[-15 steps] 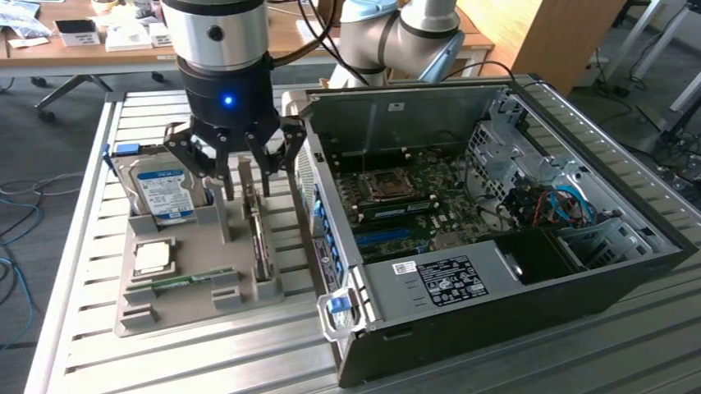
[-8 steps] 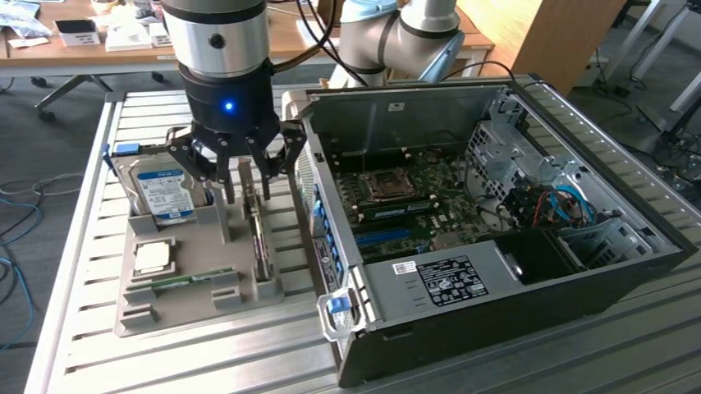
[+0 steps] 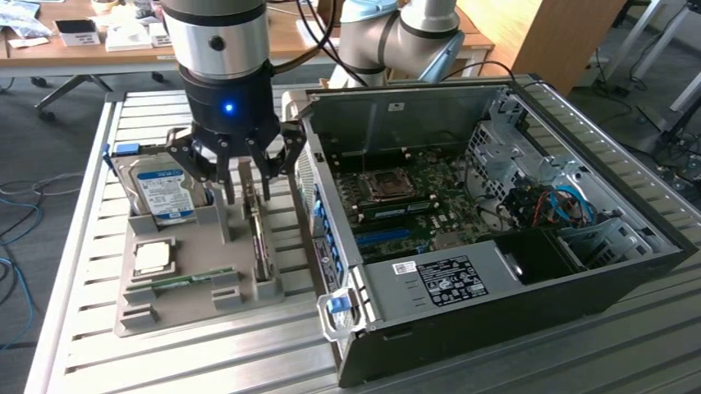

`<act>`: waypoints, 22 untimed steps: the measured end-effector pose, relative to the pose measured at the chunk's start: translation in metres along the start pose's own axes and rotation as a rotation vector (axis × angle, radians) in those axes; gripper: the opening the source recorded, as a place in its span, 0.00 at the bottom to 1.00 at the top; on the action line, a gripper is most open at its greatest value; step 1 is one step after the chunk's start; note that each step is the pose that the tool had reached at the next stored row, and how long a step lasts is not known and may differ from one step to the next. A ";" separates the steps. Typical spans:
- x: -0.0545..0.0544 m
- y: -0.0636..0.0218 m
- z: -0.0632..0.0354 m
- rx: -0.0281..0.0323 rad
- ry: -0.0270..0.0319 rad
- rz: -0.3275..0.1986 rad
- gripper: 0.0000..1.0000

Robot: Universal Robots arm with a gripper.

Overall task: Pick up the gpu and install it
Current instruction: 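Pick up the gpu and move the gpu toward the slot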

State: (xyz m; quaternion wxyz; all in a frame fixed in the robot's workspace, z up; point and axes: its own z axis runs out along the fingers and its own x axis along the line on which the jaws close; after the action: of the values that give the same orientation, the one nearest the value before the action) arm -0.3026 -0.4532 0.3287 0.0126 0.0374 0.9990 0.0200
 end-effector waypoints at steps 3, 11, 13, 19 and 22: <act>0.000 -0.0001 0.0021 -0.0001 0.0000 0.000 0.47; 0.000 -0.0004 0.0094 -0.0001 0.0000 0.000 0.47; 0.000 -0.0005 0.0110 0.0000 0.0000 0.000 0.47; 0.000 -0.0006 0.0149 0.0000 0.0000 0.000 0.47; 0.000 -0.0006 0.0154 0.0000 0.0000 0.000 0.47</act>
State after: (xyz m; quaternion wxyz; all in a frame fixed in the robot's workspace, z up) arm -0.3026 -0.4532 0.3134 0.0125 0.0374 0.9990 0.0200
